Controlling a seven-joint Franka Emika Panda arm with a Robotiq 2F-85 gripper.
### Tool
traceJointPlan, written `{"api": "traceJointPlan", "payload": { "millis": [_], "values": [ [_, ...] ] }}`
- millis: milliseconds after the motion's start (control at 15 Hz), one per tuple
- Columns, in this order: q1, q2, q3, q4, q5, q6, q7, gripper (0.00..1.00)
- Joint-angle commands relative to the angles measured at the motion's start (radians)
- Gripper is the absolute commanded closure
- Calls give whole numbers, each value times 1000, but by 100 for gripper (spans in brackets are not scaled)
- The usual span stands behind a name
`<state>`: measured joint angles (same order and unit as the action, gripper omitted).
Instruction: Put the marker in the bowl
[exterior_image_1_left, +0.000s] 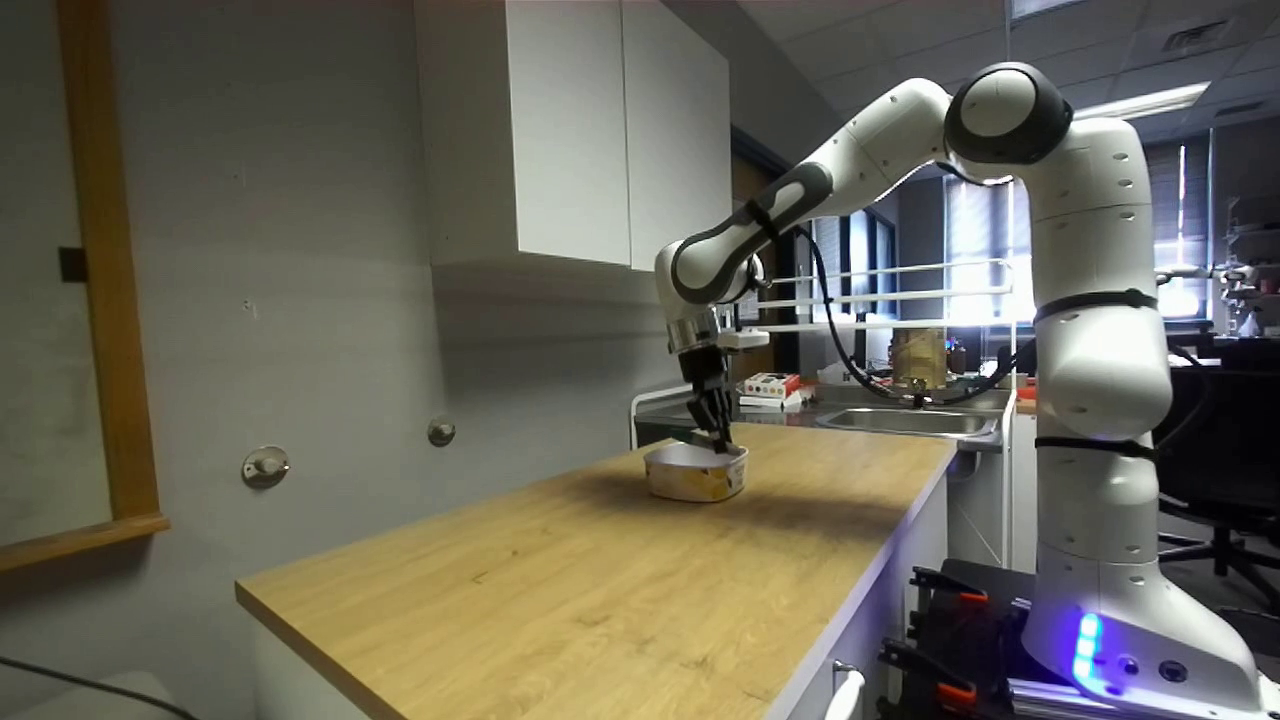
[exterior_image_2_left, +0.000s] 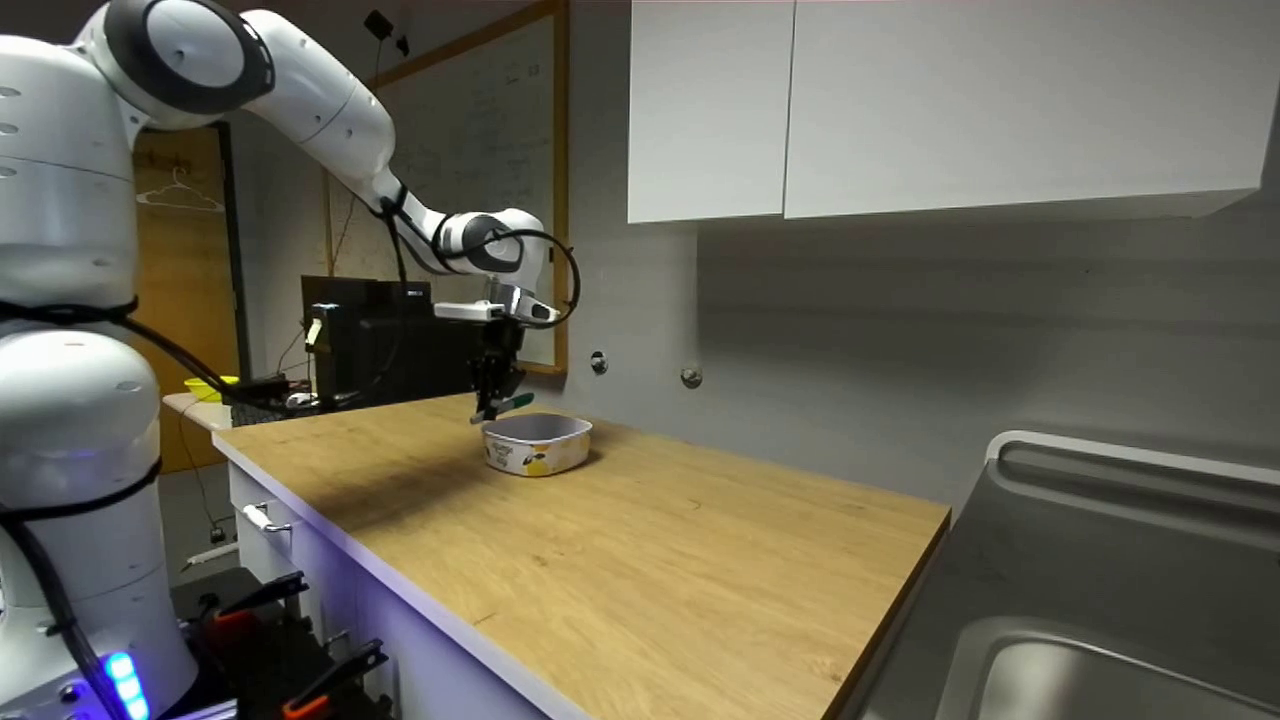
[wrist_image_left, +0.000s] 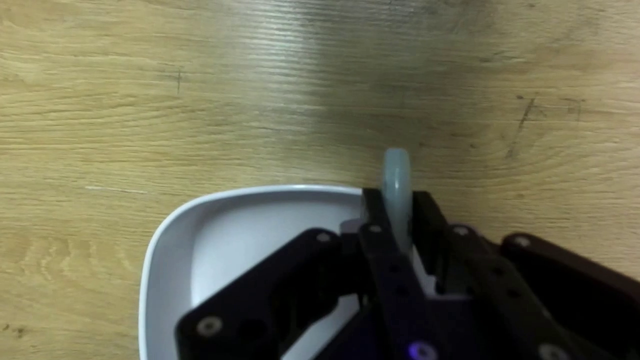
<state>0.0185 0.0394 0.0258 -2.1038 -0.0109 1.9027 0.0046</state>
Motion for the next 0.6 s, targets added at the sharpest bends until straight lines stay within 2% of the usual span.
{"api": "traceJointPlan", "payload": {
  "millis": [0,200,267,333,533],
  "values": [
    [-5,17,-8,24,-6,-5,13,93],
    [-7,15,-12,25,-5,-10,12,90],
    [-7,15,-14,27,-4,-11,13,56],
    [-8,15,-13,28,-5,-14,13,55],
    [-6,13,-11,26,-8,-16,13,34]
  ]
}}
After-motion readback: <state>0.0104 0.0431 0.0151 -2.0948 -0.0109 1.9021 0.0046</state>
